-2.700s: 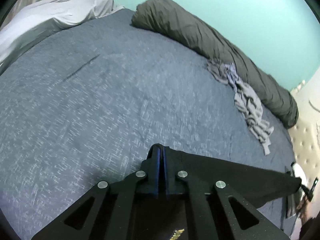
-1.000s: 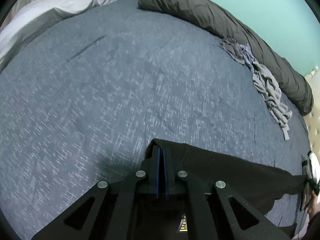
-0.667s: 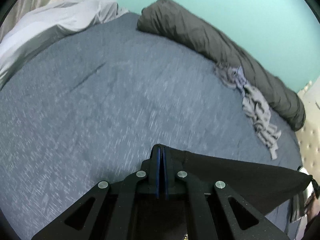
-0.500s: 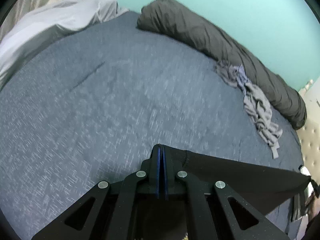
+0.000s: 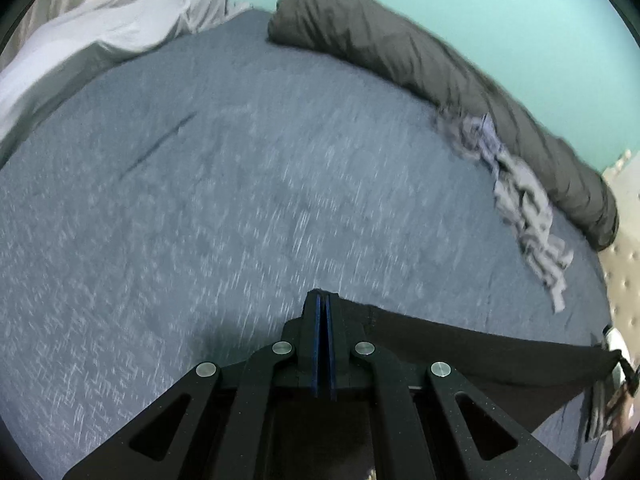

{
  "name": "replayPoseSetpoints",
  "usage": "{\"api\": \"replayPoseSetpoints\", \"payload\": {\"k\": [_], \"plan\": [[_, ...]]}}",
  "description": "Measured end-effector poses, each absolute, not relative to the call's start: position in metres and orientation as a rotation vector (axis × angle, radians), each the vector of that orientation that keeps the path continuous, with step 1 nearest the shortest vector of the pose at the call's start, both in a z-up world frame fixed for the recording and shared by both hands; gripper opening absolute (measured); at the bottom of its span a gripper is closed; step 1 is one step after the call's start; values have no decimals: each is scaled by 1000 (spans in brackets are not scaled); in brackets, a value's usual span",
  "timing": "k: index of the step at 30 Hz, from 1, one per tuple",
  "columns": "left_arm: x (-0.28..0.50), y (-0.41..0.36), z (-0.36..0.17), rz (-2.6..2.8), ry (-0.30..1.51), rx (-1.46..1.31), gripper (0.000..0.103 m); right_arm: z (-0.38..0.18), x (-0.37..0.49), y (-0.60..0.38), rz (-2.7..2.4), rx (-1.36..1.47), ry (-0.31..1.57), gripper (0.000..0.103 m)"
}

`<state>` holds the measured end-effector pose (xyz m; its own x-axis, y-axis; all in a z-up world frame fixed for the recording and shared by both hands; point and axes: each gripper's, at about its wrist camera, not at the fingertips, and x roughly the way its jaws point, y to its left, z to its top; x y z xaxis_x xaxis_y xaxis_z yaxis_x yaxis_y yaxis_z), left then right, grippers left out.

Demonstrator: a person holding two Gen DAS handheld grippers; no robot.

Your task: Fold clothes

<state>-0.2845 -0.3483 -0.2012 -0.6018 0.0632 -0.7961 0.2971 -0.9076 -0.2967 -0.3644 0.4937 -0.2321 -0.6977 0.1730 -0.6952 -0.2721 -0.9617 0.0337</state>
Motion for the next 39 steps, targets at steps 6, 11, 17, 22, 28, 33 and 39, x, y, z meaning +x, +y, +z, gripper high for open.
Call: {"api": "replayPoseSetpoints", "payload": {"k": [6, 11, 17, 22, 28, 33, 39], "plan": [[-296, -345, -229, -2579, 603, 1409, 3, -244, -376, 490, 2616, -1106, 136, 6], [-304, -347, -263, -2516, 655, 1504, 9, -263, -379, 483, 2554, -1173, 44, 7], [-303, -348, -261, -2538, 669, 1512, 33, -286, -382, 475, 2475, -1248, -63, 21], [-305, -335, -273, -2574, 702, 1595, 34, -283, -368, 466, 2470, -1210, -87, 36], [-283, -329, -273, -2605, 711, 1580, 5, -267, -312, 445, 2596, -1103, 53, 37], [-252, -320, -272, -2620, 669, 1618, 4, -275, -251, 433, 2665, -1106, 301, 38], [-248, -325, -292, -2558, 685, 1654, 6, -297, -223, 414, 2663, -1219, 343, 39]]}}
